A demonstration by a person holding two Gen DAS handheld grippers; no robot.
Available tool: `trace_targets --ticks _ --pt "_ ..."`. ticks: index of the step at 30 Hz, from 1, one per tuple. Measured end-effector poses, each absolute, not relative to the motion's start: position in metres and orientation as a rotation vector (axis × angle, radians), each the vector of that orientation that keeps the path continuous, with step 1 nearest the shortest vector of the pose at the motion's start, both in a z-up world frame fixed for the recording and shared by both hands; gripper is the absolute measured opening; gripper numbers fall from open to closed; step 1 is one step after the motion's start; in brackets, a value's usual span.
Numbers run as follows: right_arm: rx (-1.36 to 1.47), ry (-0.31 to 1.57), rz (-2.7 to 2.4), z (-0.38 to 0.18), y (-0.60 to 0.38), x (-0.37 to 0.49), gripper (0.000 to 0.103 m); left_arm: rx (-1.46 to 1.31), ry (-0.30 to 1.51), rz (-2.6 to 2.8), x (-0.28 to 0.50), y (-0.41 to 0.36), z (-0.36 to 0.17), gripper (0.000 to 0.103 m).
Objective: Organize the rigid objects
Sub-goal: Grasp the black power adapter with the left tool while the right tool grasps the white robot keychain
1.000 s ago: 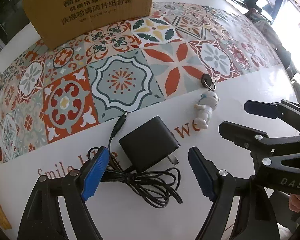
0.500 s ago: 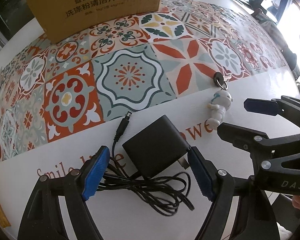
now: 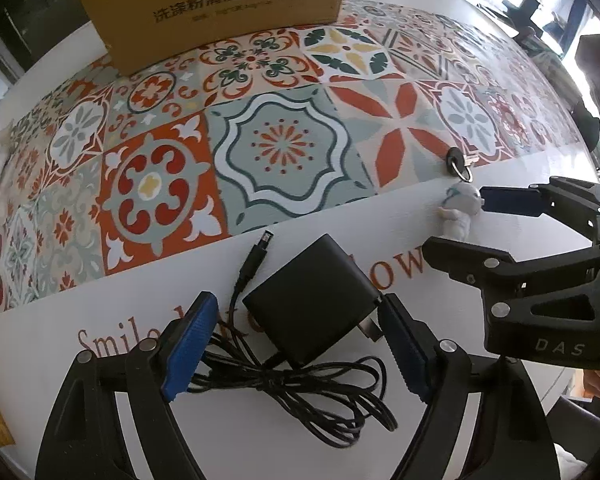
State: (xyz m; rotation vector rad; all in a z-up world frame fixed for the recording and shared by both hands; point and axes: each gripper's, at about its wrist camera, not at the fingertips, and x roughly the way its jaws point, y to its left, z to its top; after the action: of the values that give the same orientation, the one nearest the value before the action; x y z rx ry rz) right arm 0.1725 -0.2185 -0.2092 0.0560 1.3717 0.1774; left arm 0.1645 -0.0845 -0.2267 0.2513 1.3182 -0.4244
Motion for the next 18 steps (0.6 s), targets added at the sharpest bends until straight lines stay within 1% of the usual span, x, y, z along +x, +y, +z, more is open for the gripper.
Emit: trace_targets --ticks 2,7,8,9,18 --pt "0.035 1.375 0.167 -0.212 -0.215 0.175 0.071 0.217 1.367 -0.420 0.168 -0.079 -0.234 0.080" --pt "-0.057 1.355 0.147 -0.214 -0.204 0.170 0.065 0.222 1.331 -0.403 0.167 -0.076 -0.233 0.075" --pt "-0.071 1.347 0.140 -0.214 -0.203 0.169 0.059 0.221 1.326 -0.400 0.167 -0.076 -0.233 0.071" --pt "-0.077 1.337 0.136 -0.213 -0.202 0.169 0.054 0.222 1.323 -0.400 0.167 -0.077 -0.232 0.071" --pt "-0.005 1.299 0.145 -0.206 -0.205 0.166 0.053 0.212 1.307 -0.390 0.166 -0.077 -0.229 0.070"
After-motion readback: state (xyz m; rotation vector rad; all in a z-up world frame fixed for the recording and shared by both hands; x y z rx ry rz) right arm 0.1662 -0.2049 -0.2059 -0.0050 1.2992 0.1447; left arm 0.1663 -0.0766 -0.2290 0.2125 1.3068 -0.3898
